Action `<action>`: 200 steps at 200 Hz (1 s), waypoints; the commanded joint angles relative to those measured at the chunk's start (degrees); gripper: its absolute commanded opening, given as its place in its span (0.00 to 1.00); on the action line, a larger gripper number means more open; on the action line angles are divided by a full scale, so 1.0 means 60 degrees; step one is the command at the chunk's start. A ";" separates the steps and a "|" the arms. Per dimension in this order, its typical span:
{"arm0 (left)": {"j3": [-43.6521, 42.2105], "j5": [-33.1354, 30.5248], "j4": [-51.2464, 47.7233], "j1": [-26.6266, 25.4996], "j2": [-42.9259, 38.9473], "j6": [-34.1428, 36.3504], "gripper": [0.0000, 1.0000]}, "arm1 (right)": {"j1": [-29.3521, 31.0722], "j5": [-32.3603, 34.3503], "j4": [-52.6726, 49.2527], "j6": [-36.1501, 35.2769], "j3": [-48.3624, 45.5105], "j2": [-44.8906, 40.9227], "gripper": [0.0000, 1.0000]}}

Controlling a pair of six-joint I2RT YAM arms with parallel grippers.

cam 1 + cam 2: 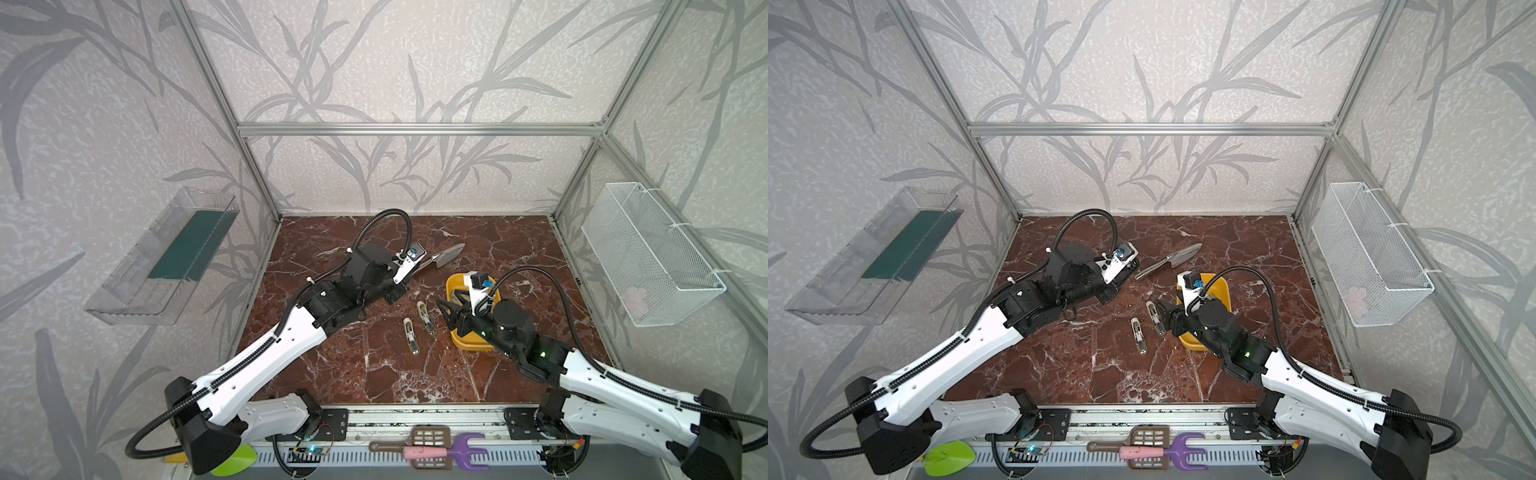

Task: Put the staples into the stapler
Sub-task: 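Raise the black stapler with the left gripper while the right gripper approaches it, then grasp the top arm of the black stapler with the right gripper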

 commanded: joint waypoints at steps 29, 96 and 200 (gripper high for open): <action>0.0481 0.1075 0.0097 0.0011 0.0486 0.0144 0.00 | -0.0023 -0.1012 0.0728 0.0066 -0.0150 0.0073 0.63; 0.0376 0.1862 0.0219 -0.0004 0.0415 0.0316 0.00 | -0.0029 -0.0670 0.1134 0.0178 -0.0641 -0.0483 0.64; 0.0162 0.2018 0.0385 -0.0137 0.0381 0.0478 0.00 | -0.0029 -0.0865 0.1478 0.0046 -0.0808 -0.0910 0.64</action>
